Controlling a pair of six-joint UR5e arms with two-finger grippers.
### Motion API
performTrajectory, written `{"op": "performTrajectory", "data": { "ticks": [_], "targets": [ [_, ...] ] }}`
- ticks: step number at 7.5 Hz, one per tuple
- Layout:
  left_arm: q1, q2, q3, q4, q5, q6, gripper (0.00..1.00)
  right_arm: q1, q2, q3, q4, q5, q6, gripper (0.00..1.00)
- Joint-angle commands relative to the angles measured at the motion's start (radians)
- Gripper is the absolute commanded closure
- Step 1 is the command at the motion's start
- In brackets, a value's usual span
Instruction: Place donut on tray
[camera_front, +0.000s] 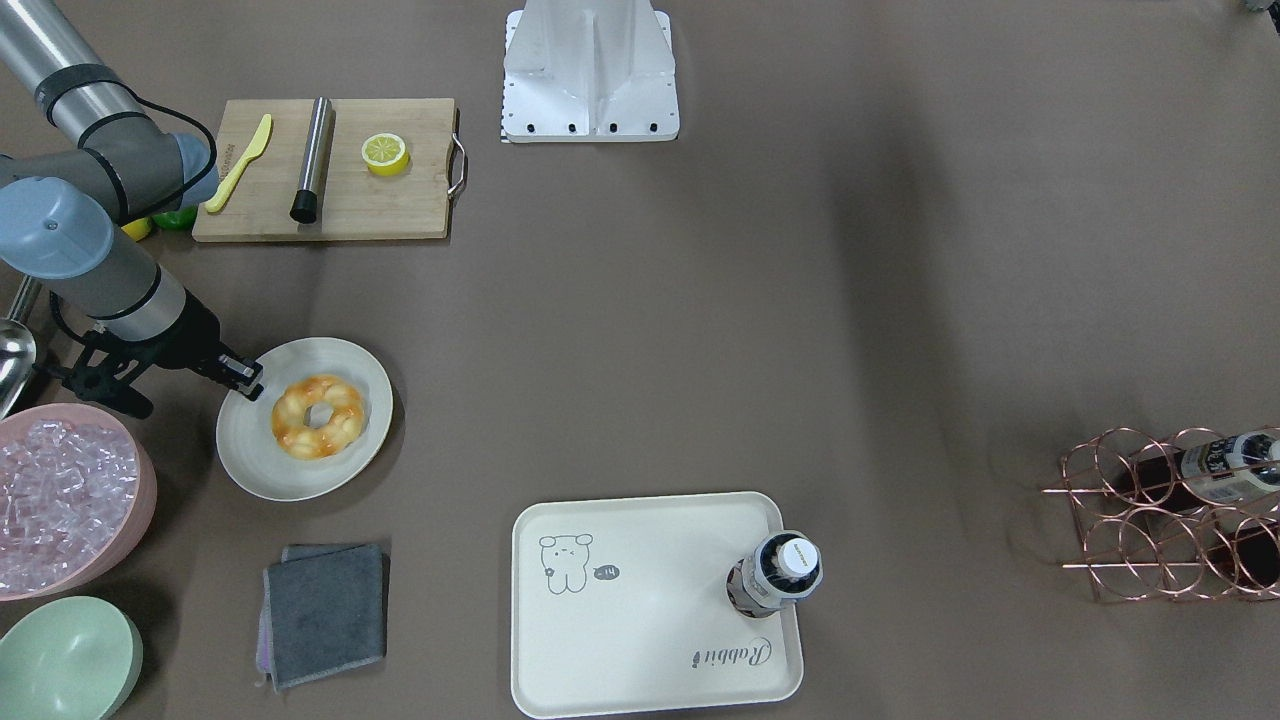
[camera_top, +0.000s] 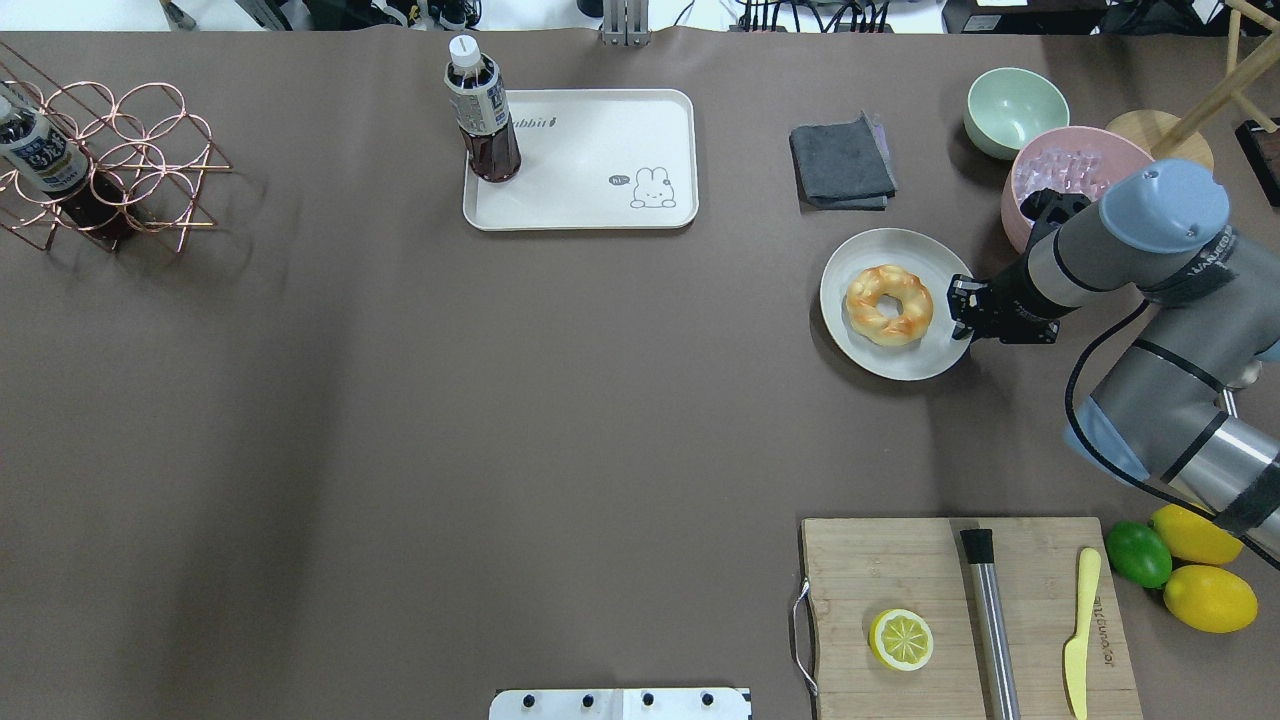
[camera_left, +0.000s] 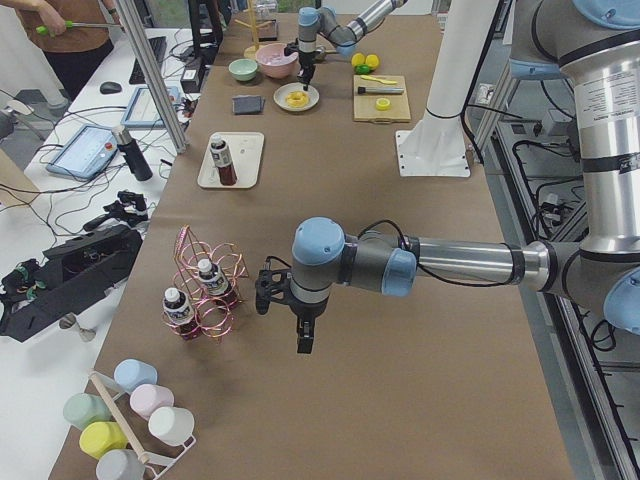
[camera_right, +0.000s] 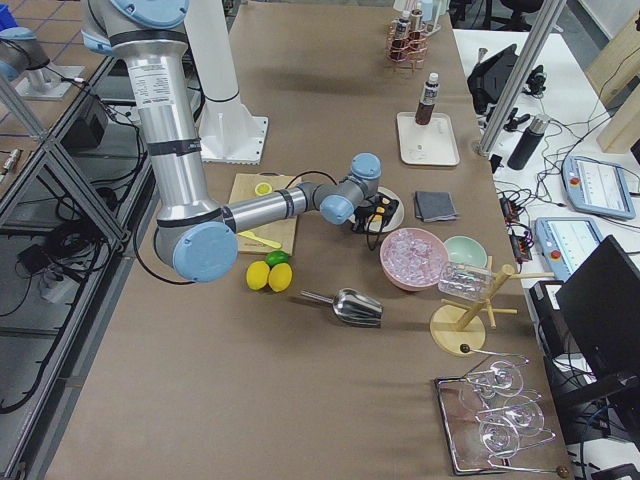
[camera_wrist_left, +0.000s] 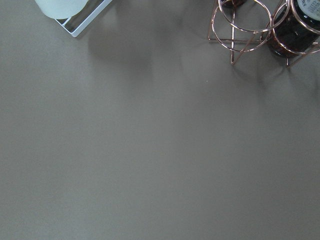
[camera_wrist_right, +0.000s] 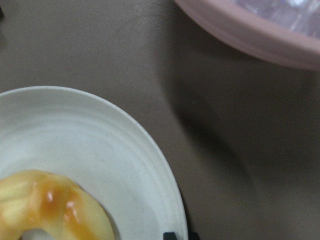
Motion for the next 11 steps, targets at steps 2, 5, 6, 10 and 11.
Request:
{"op": "performTrajectory", "data": {
  "ticks": [2,5,6,10,11],
  "targets": [
    [0.0,0.002,0.0,0.0,0.0,0.0,0.02,0.026,0.007,0.021,-0.002,0.043,0.0,1.0],
    [-0.002,0.002,0.0,0.0,0.0,0.0,0.02,0.032,0.043,0.036,0.0,0.052,0.049,1.0],
    [-0.002,0.002,0.0,0.0,0.0,0.0,0.02,0.032,0.071,0.033,0.003,0.054,0.089,1.0],
    [-0.006,0.002,-0.003,0.0,0.0,0.0,0.02,0.036,0.184,0.026,0.006,0.094,0.214,1.0],
    [-0.008,0.002,-0.003,0.0,0.0,0.0,0.02,0.036,0.232,-0.005,0.006,0.094,0.248,1.0]
  ]
}}
